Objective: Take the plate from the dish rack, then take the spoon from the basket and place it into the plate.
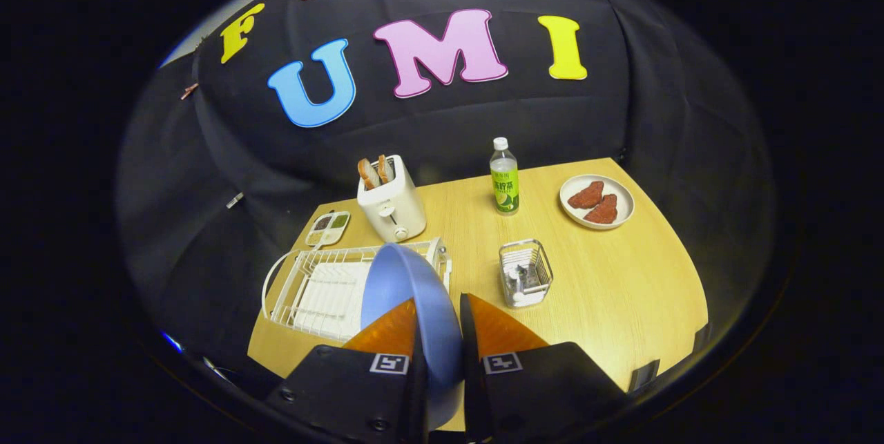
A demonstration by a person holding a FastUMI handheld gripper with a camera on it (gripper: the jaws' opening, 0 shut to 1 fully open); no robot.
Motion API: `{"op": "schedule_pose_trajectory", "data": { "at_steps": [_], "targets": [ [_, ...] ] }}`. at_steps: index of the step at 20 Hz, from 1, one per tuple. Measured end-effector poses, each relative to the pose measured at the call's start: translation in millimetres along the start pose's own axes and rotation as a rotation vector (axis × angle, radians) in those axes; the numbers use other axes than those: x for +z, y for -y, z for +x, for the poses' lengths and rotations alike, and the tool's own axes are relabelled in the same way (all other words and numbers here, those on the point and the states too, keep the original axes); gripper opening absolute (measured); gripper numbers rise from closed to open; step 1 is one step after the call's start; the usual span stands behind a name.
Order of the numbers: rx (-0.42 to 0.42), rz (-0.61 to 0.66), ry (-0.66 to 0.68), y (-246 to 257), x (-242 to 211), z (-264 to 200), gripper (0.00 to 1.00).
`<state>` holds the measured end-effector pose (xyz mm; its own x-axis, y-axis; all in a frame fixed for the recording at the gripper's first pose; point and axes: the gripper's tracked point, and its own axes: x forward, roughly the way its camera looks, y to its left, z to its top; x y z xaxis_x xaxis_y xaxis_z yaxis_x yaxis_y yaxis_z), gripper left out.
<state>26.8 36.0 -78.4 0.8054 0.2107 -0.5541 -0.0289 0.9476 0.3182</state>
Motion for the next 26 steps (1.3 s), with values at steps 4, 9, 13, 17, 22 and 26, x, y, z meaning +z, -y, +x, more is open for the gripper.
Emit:
{"op": "schedule_pose_trajectory", "data": {
  "at_steps": [4,9,13,17,22,26],
  "targets": [
    [0.029,0.101,-0.074,38,-43,-18,0.24],
    [0.063,0.16,-0.156,80,-80,-4,0.24],
    [0.069,0.175,-0.232,117,-101,25,0.24],
    [0.1,0.206,-0.283,139,-116,65,0.24],
    [0.136,0.222,-0.331,158,-131,92,0.25],
    [0.157,0.203,-0.343,164,-133,94,0.27]
  ]
}}
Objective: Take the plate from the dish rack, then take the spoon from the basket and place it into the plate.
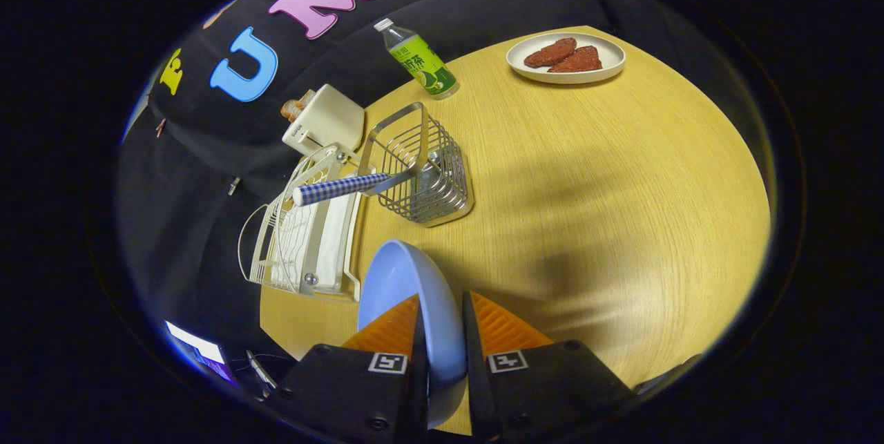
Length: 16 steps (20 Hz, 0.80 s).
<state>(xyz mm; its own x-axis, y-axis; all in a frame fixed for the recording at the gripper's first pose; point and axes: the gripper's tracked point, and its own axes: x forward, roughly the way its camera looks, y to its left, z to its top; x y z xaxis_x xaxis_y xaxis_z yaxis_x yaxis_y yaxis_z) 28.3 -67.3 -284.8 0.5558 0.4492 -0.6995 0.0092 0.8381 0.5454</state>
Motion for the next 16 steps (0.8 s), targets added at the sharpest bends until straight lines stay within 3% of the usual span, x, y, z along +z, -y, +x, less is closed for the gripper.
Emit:
{"op": "schedule_pose_trajectory", "data": {
  "at_steps": [1,5,11,16],
  "targets": [
    [0.009,-0.006,0.008,0,1,-4,0.27],
    [0.064,-0.102,0.136,-15,26,-22,0.99],
    [0.086,-0.544,0.386,-60,68,-46,0.98],
    [0.115,-0.704,0.457,-86,78,-25,0.98]
  ]
}}
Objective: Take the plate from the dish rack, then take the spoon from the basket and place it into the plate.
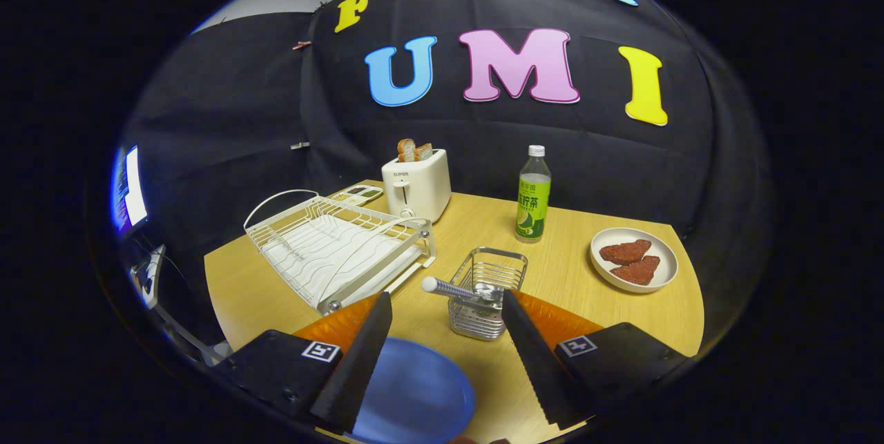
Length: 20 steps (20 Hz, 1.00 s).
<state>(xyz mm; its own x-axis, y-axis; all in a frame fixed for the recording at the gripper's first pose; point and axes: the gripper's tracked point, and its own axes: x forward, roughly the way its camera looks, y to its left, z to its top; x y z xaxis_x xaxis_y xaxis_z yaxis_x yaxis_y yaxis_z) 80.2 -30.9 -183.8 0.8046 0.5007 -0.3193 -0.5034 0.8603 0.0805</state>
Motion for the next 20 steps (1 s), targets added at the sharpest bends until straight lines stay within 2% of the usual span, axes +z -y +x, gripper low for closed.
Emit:
{"op": "schedule_pose_trajectory", "data": {
  "at_steps": [3,9,11,12,17,20],
  "targets": [
    [-0.049,-0.047,-0.004,10,-9,20,0.98],
    [-0.069,-0.054,0.038,14,-10,53,0.97],
    [-0.07,-0.056,0.058,16,-6,61,0.9],
    [-0.065,-0.059,0.062,15,-5,63,0.83],
    [-0.064,-0.073,0.061,13,-11,79,0.71],
    [-0.081,-0.075,0.063,15,-10,84,0.52]
  ]
}}
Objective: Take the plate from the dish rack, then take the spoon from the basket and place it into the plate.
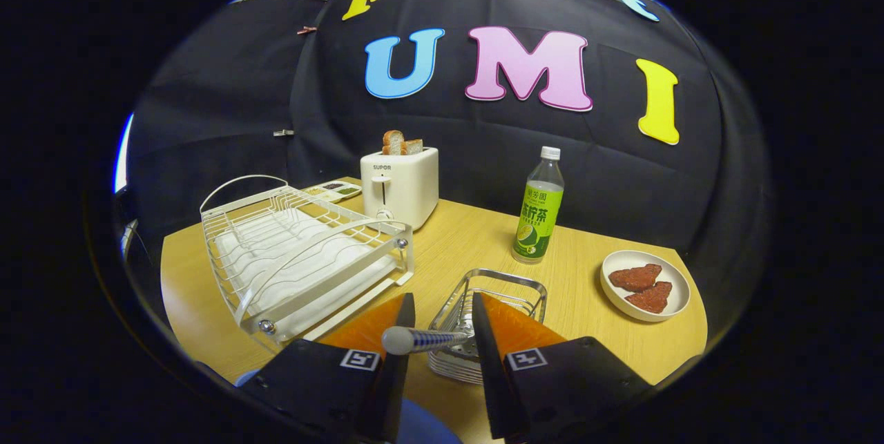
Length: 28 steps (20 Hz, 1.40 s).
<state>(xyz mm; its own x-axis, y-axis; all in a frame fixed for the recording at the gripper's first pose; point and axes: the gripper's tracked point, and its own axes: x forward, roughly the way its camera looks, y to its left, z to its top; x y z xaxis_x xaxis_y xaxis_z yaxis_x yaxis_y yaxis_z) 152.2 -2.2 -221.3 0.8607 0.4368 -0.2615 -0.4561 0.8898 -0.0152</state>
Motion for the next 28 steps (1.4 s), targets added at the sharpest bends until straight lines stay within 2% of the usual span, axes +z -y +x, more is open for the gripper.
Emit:
{"op": "schedule_pose_trajectory", "data": {
  "at_steps": [4,7,8,9,14,20,25,28],
  "targets": [
    [-0.009,0.038,0.008,0,8,0,0.34],
    [-0.054,-0.001,0.008,11,13,3,0.3],
    [-0.074,-0.015,0.011,18,16,1,0.22],
    [-0.064,-0.006,-0.001,17,13,4,0.19],
    [-0.058,0.014,-0.029,28,22,-1,0.13],
    [-0.069,0.018,-0.03,42,50,-29,0.13],
    [0.022,0.043,0.003,23,87,-74,0.13],
    [0.067,0.024,-0.028,8,80,-96,0.13]
  ]
}}
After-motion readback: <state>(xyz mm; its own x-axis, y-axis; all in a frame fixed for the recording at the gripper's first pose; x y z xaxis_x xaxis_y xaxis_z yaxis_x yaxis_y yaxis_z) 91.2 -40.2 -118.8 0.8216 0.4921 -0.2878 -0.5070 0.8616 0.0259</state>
